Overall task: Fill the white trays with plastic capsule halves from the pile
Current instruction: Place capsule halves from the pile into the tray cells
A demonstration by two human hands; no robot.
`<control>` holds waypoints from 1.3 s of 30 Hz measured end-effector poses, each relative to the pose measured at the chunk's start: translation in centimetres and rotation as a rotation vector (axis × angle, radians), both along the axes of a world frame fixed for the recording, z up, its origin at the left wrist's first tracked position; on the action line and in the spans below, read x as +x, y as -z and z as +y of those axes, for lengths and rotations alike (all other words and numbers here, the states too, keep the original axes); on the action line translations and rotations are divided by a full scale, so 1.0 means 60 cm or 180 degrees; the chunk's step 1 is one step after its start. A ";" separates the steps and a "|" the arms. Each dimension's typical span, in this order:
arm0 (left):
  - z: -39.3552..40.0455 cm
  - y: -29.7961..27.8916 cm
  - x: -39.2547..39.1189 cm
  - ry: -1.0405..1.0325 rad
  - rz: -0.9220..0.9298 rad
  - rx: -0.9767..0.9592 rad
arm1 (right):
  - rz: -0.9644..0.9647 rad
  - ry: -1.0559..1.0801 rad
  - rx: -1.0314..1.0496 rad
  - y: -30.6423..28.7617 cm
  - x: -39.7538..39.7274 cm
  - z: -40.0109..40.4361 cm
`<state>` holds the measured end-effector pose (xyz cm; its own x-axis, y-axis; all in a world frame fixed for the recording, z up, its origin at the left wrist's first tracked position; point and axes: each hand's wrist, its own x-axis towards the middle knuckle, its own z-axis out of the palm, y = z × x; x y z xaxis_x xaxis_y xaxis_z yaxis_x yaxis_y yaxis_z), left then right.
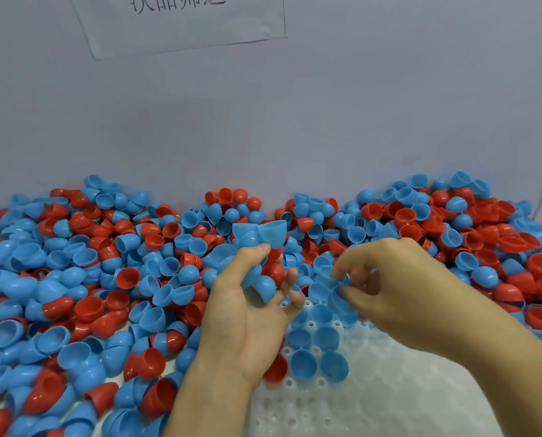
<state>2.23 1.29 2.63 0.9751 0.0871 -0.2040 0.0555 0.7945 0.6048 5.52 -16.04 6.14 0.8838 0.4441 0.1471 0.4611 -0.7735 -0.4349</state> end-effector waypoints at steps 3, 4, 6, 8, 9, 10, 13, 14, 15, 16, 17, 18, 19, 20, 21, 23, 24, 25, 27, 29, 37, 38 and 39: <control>0.000 0.000 0.001 -0.0018 0.0005 0.0001 | 0.0246 0.0135 -0.0358 -0.011 -0.001 -0.013; 0.000 0.000 0.000 -0.0027 0.0008 -0.0006 | 0.0327 0.0165 -0.0452 -0.013 -0.001 -0.016; -0.001 -0.001 0.000 -0.0045 0.0020 -0.0012 | 0.0549 0.0217 -0.0638 -0.012 -0.003 -0.019; -0.002 -0.002 0.000 -0.0035 0.0026 -0.0014 | 0.0830 0.0218 -0.0956 -0.001 -0.005 -0.014; -0.002 -0.002 0.000 -0.0027 0.0029 -0.0025 | 0.0956 0.0204 -0.1105 0.008 -0.006 -0.009; -0.003 -0.002 0.000 -0.0021 0.0030 -0.0038 | 0.1042 0.0200 -0.1206 0.018 -0.006 -0.004; -0.005 -0.004 -0.001 -0.0028 0.0018 -0.0075 | 0.1110 0.0274 -0.1272 0.039 0.000 0.003; -0.005 -0.004 -0.001 -0.0034 0.0016 -0.0079 | 0.1131 0.0299 -0.1240 0.041 0.001 0.004; -0.005 -0.004 -0.001 -0.0034 0.0018 -0.0080 | 0.1146 0.0309 -0.1220 0.041 0.002 0.004; -0.005 -0.004 -0.002 -0.0025 0.0018 -0.0075 | 0.1151 0.0305 -0.1211 0.039 0.002 0.003; -0.005 -0.004 -0.002 -0.0008 0.0011 -0.0066 | 0.1156 0.0299 -0.1214 0.038 0.001 0.002; -0.005 -0.004 -0.002 0.0012 0.0004 -0.0058 | 0.1147 0.0281 -0.1221 0.036 0.000 0.001; -0.005 -0.004 -0.003 0.0037 -0.0006 -0.0047 | 0.1121 0.0257 -0.1223 0.034 0.000 -0.001; -0.005 -0.005 -0.003 0.0063 -0.0022 -0.0023 | 0.1088 0.0251 -0.1194 0.031 -0.001 -0.004; -0.005 -0.005 -0.004 0.0090 -0.0039 0.0023 | 0.1046 0.0262 -0.1128 0.026 -0.002 -0.007; -0.005 -0.006 -0.005 0.0126 -0.0073 0.0172 | 0.0793 0.0294 -0.0940 0.012 -0.004 -0.009; -0.007 -0.005 -0.005 0.0121 -0.0074 0.0267 | 0.0549 0.0285 -0.0758 0.005 -0.005 -0.008; -0.008 -0.005 -0.004 0.0109 -0.0073 0.0370 | 0.0261 0.0253 -0.0454 -0.001 -0.005 -0.005; -0.012 -0.002 -0.002 0.0097 -0.0099 0.0597 | -0.0281 0.0186 0.0507 -0.008 -0.004 0.004; -0.014 0.002 -0.001 0.0123 -0.0164 0.0815 | -0.0626 0.0137 0.1340 -0.014 -0.005 0.015; -0.013 0.010 -0.004 0.0540 -0.0627 0.1478 | -0.0376 -0.0218 0.1176 -0.014 -0.008 0.013; -0.012 0.010 -0.004 0.0566 -0.0656 0.1557 | -0.0371 -0.0221 0.1135 -0.014 -0.008 0.012; -0.012 0.009 -0.005 0.0581 -0.0671 0.1620 | -0.0396 -0.0213 0.1143 -0.013 -0.008 0.011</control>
